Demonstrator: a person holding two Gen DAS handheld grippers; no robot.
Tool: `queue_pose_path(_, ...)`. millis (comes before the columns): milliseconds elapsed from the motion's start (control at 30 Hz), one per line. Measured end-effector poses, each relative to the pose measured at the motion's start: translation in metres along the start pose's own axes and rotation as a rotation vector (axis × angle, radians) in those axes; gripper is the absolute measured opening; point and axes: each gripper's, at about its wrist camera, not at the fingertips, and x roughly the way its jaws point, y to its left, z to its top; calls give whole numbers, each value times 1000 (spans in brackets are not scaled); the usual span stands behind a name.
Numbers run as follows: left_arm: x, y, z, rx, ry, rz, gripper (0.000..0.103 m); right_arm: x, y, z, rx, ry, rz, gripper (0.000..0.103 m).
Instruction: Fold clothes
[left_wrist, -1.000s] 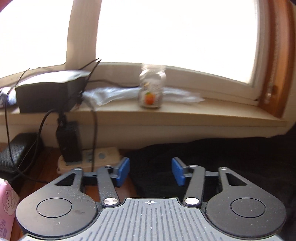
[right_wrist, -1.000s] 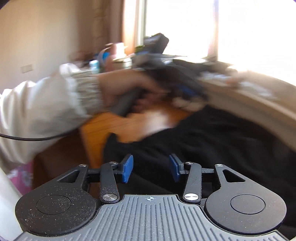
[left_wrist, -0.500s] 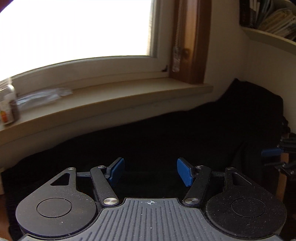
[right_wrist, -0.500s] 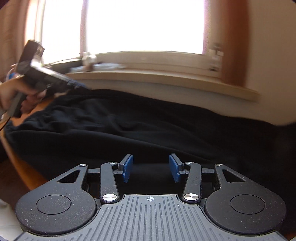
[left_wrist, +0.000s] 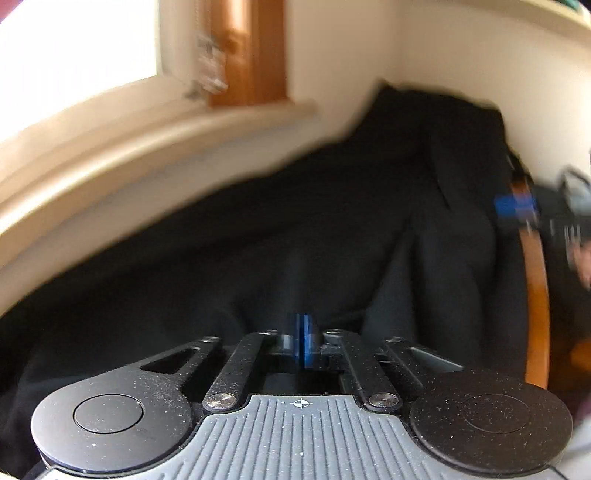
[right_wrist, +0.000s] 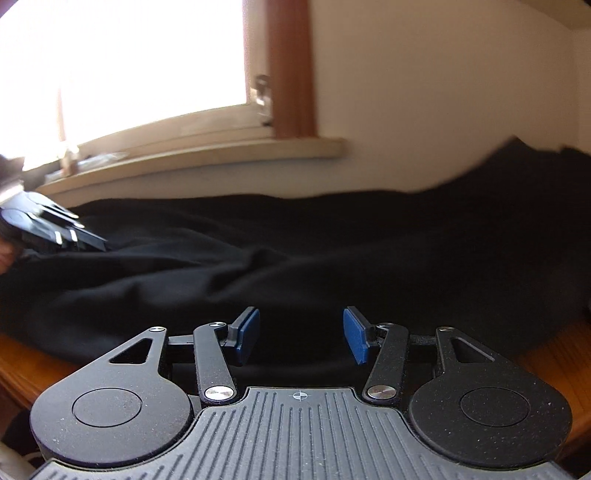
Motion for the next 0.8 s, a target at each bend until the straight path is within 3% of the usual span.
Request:
queue_pose_path(200, -12, 44, 8, -167, -134, 199, 5, -9, -21, -13, 64, -27, -56, 51)
queue_pose_path(267, -9, 47, 1, -198, -122, 193, 5, -14, -27, -16, 81, -39, -73, 51)
queue_pose_path(400, -5, 36, -6, -185, -117, 124, 54, -19, -44, -18, 112, -65, -134, 51)
queue_pose_path(700, 2, 21, -28, -175, -177, -31, 64, -28, -138, -12, 397, -147, -341, 51)
queue_pose_path(800, 8, 22, -30, -197, -143, -14, 64, -34, -157, -8, 441, -197, -382, 51)
